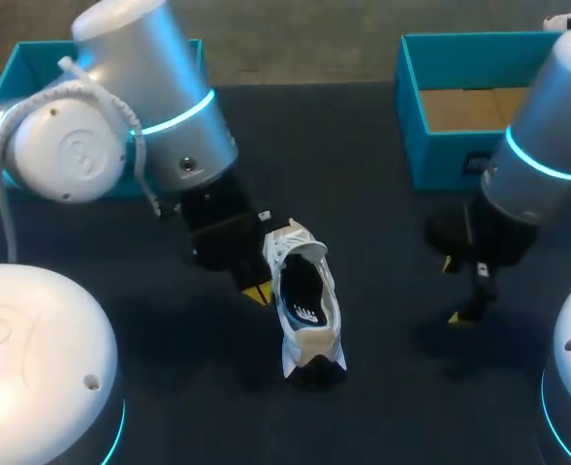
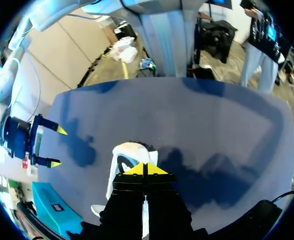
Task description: Take the shoe out of the shoebox, open the shoe tongue, remove and reinsert the insole, then place the shoe into the shoebox
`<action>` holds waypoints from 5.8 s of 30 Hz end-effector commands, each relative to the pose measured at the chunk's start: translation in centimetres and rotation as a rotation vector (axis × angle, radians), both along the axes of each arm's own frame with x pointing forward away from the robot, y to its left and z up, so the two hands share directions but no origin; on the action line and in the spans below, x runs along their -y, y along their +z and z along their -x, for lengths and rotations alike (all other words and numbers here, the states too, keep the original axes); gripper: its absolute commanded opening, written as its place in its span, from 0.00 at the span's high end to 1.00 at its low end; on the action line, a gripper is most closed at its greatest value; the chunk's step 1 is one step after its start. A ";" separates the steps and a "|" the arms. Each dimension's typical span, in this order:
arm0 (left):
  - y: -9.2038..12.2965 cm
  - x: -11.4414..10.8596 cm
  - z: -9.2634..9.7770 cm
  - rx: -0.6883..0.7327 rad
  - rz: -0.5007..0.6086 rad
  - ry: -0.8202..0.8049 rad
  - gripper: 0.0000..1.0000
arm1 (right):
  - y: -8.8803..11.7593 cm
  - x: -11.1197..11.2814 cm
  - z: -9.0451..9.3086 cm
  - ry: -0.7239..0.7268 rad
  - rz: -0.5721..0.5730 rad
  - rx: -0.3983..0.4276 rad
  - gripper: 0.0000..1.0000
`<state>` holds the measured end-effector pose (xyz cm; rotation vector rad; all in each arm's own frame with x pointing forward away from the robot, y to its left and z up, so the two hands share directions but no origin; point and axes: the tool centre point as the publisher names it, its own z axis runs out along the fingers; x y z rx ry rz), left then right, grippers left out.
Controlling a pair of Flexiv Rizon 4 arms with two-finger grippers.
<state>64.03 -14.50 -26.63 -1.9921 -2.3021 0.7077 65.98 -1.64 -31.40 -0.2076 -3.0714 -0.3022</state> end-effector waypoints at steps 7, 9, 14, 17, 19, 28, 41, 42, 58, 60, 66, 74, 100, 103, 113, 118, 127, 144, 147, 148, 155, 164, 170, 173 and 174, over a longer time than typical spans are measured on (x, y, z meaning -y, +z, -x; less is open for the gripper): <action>-1.0 3.0 -2.5 0.083 -0.245 -0.251 1.00 | 0.2 3.1 0.8 -0.034 -0.044 0.011 0.00; -1.5 3.2 -2.8 0.109 -0.278 -0.301 1.00 | 0.2 3.1 0.8 -0.034 -0.044 0.011 0.00; -2.0 3.2 -3.4 0.134 -0.314 -0.365 1.00 | 0.2 3.1 0.8 -0.034 -0.044 0.011 0.00; -2.0 3.2 -3.4 0.134 -0.314 -0.365 1.00 | 0.2 3.1 0.8 -0.034 -0.044 0.011 0.00; -2.0 3.2 -3.4 0.134 -0.314 -0.365 1.00 | 0.2 3.1 0.8 -0.034 -0.044 0.011 0.00; -3.4 4.7 -3.5 0.139 -0.365 -0.439 1.00 | 0.2 3.1 0.8 -0.034 -0.044 0.011 0.00; -5.7 4.5 -3.0 0.160 -0.406 -0.485 1.00 | 0.2 3.1 0.8 -0.034 -0.044 0.011 0.00; -6.0 4.4 -2.8 0.160 -0.408 -0.484 1.00 | 0.2 3.1 0.8 -0.034 -0.044 0.011 0.00; -6.2 3.2 -1.9 0.127 -0.359 -0.443 1.00 | 0.2 3.1 0.8 -0.034 -0.044 0.011 0.00; -6.7 3.3 -1.9 0.118 -0.363 -0.439 1.00 | 0.2 3.1 0.8 -0.034 -0.044 0.011 0.00; -8.0 3.5 -2.0 0.098 -0.354 -0.410 1.00 | 0.2 3.1 0.8 -0.034 -0.044 0.011 0.00; -9.6 4.0 -2.0 0.085 -0.346 -0.380 1.00 | 0.2 3.1 0.8 -0.034 -0.044 0.011 0.00; -9.2 4.8 -1.6 0.065 -0.307 -0.264 1.00 | 0.2 3.1 0.8 -0.034 -0.044 0.011 0.00; -8.7 5.3 -1.3 0.053 -0.296 -0.257 1.00 | 0.2 3.1 0.8 -0.034 -0.044 0.011 0.00; -10.5 5.8 0.0 0.016 -0.398 -0.283 1.00 | 0.2 3.1 0.8 -0.034 -0.044 0.011 0.00; -12.5 5.6 0.1 -0.002 -0.420 -0.276 1.00 | 0.2 3.1 0.8 -0.034 -0.044 0.011 0.00; -13.5 5.2 -0.3 0.041 -0.404 -0.218 1.00 | 0.2 3.1 0.8 -0.034 -0.044 0.011 0.00; -12.5 6.5 -0.9 0.116 -0.239 -0.099 1.00 | 0.2 3.1 0.8 -0.034 -0.044 0.011 0.00; -13.3 6.8 -0.8 0.113 -0.235 -0.095 1.00 | 0.2 3.1 0.8 -0.034 -0.044 0.011 0.00; -13.6 6.9 -0.8 0.116 -0.236 -0.092 1.00 | 0.2 3.1 0.8 -0.034 -0.044 0.011 0.00; -14.3 7.3 -1.1 0.121 -0.267 -0.090 1.00 | 0.2 3.1 0.8 -0.034 -0.044 0.011 0.00; -11.7 7.5 -0.7 0.078 -0.278 -0.161 1.00 | 0.2 3.1 0.8 -0.034 -0.044 0.011 0.00; -14.0 7.5 -0.2 0.067 -0.394 -0.203 1.00 | 0.2 3.1 0.8 -0.034 -0.044 0.011 0.00; -15.1 7.3 -0.5 0.071 -0.404 -0.182 1.00 | 0.2 3.1 0.8 -0.034 -0.044 0.011 0.00; -15.4 7.3 -0.6 0.086 -0.405 -0.170 1.00 | 0.2 3.1 0.8 -0.034 -0.044 0.011 0.00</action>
